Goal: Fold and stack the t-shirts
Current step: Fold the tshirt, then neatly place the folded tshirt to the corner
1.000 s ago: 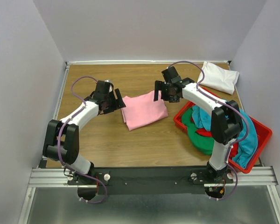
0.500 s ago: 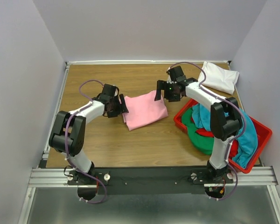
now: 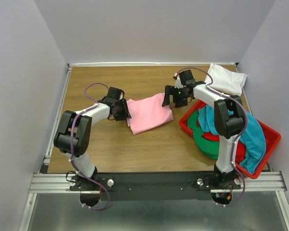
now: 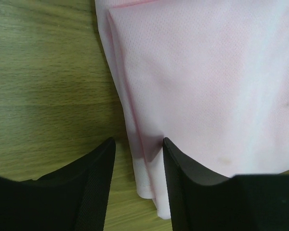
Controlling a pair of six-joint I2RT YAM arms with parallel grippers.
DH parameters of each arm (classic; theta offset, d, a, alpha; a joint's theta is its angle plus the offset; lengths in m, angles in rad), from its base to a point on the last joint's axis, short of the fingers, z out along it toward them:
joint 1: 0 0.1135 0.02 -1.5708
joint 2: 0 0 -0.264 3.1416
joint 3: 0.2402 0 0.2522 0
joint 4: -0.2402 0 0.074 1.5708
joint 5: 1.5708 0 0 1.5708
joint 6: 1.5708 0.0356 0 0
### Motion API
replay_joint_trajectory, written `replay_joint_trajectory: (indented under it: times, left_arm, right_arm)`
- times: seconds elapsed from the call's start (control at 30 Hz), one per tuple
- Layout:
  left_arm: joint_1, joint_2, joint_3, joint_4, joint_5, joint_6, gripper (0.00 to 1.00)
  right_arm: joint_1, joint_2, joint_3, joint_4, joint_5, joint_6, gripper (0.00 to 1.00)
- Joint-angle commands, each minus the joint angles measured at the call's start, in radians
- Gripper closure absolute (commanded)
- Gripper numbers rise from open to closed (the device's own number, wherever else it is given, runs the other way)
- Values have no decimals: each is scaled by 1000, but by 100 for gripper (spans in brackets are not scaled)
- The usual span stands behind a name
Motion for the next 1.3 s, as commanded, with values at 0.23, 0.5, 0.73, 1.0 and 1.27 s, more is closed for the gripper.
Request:
replay_joint_trajectory:
  times: [0.23,0.5,0.73,1.0,1.27]
  left_arm:
    - [-21,83,36,11,49,23,70]
    - [-34,119,65,10,64,29,70]
    - [-40,139,84,10,72,32,70]
    - [-52,155,128,17,79,32,70]
    - [-51,121,196,2,61,51,25]
  right_arm:
    - [-6,124,54,42,-151,-23,10]
    - [6,184,65,61,-171,11,20]
    - [34,197,68,64,-112,26,43]
    - [49,194,87,64,-88,38,67]
    - [49,141,110,61,-14,55,98]
